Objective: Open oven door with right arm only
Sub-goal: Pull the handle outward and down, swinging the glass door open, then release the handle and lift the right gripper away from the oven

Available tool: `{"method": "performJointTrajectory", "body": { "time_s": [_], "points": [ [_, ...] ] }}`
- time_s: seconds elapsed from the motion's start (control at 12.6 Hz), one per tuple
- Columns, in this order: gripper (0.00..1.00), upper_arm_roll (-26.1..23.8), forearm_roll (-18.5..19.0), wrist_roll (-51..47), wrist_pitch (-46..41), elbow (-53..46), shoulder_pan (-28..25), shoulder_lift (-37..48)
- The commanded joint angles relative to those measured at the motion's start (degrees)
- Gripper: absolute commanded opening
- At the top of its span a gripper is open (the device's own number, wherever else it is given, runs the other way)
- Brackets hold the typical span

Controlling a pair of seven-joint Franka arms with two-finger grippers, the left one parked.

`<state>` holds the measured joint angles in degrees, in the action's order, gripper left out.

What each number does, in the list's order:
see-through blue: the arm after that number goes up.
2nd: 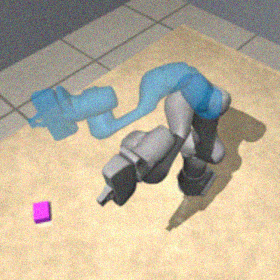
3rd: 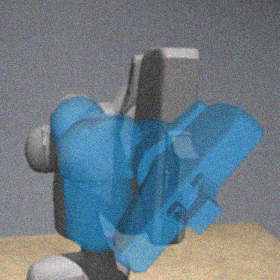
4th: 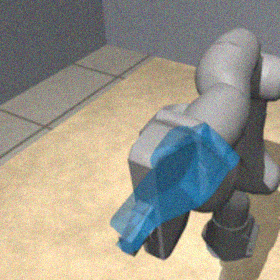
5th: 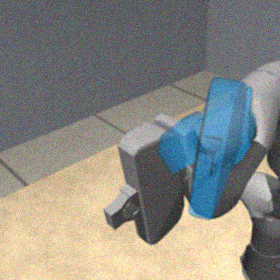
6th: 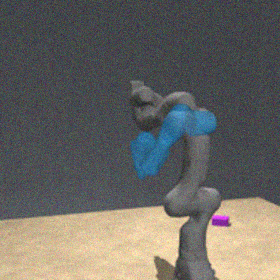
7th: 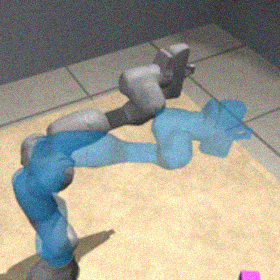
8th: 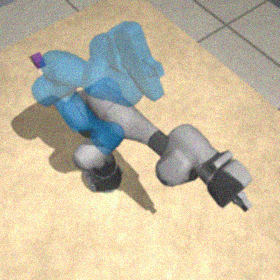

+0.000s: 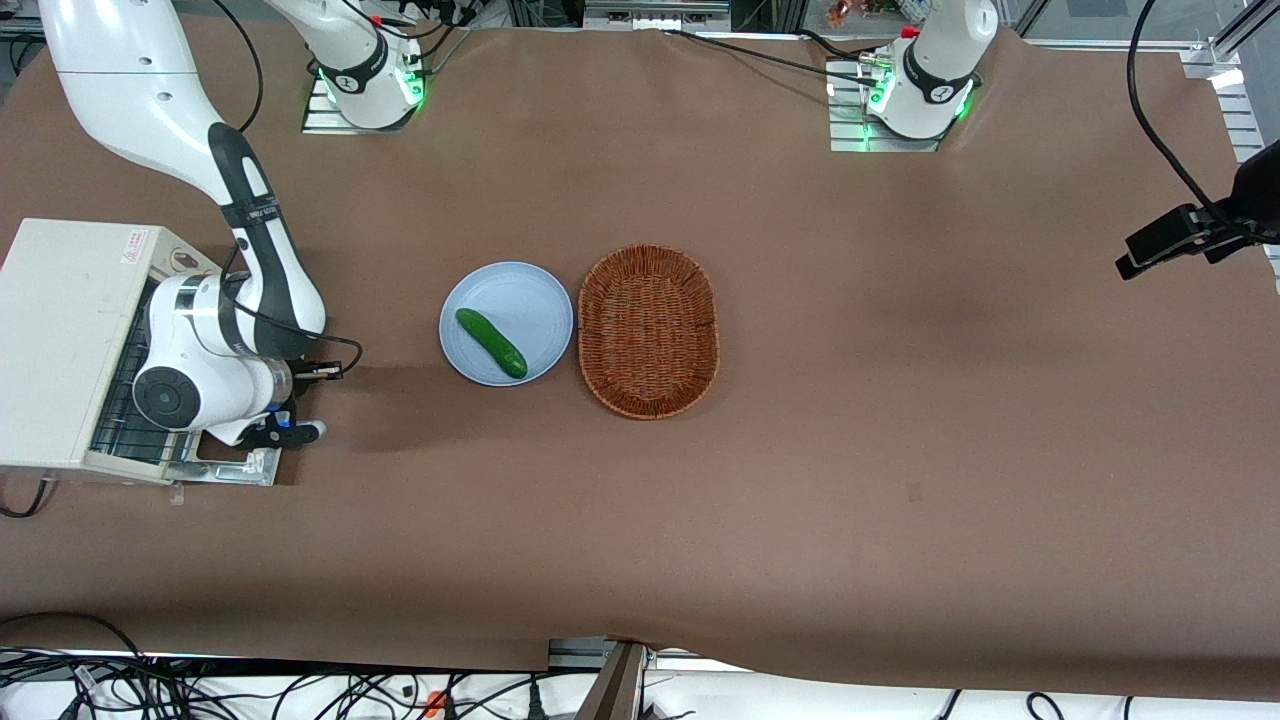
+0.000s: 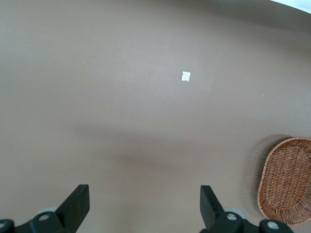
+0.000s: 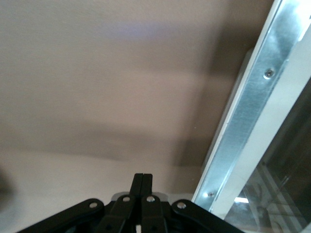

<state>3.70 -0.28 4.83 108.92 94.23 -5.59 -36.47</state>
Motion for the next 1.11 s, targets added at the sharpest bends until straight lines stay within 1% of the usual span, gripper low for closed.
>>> {"method": "performJointTrajectory", "body": {
  "time_s": [0.0, 0.08, 0.16, 0.24, 0.32, 0.4, 0.55, 0.87, 1.03],
  "points": [
    [0.25, 0.2, -1.0, 0.0, -5.4, -5.1, -0.2, 0.7],
    [0.38, 0.3, -0.8, 0.1, -6.0, -6.5, -0.2, 1.0],
    [0.53, 0.3, -0.5, 0.1, -6.1, -6.9, -0.1, 1.7],
    [0.65, 0.3, -0.5, 0.6, -6.1, -7.0, 0.1, 2.8],
    [0.86, 0.5, -0.5, 2.2, -6.1, -7.0, 0.2, 3.9],
    [1.00, 0.8, -0.6, 4.6, -6.3, -7.0, 0.3, 5.2],
    [1.00, 0.9, -0.8, 6.1, -9.0, -7.7, 0.3, 7.2],
    [1.00, 0.9, -0.6, 6.2, -19.5, -18.2, 0.8, 7.2],
    [1.00, 1.1, -0.3, 5.3, -24.7, -21.0, 0.7, 8.1]
  ]
}}
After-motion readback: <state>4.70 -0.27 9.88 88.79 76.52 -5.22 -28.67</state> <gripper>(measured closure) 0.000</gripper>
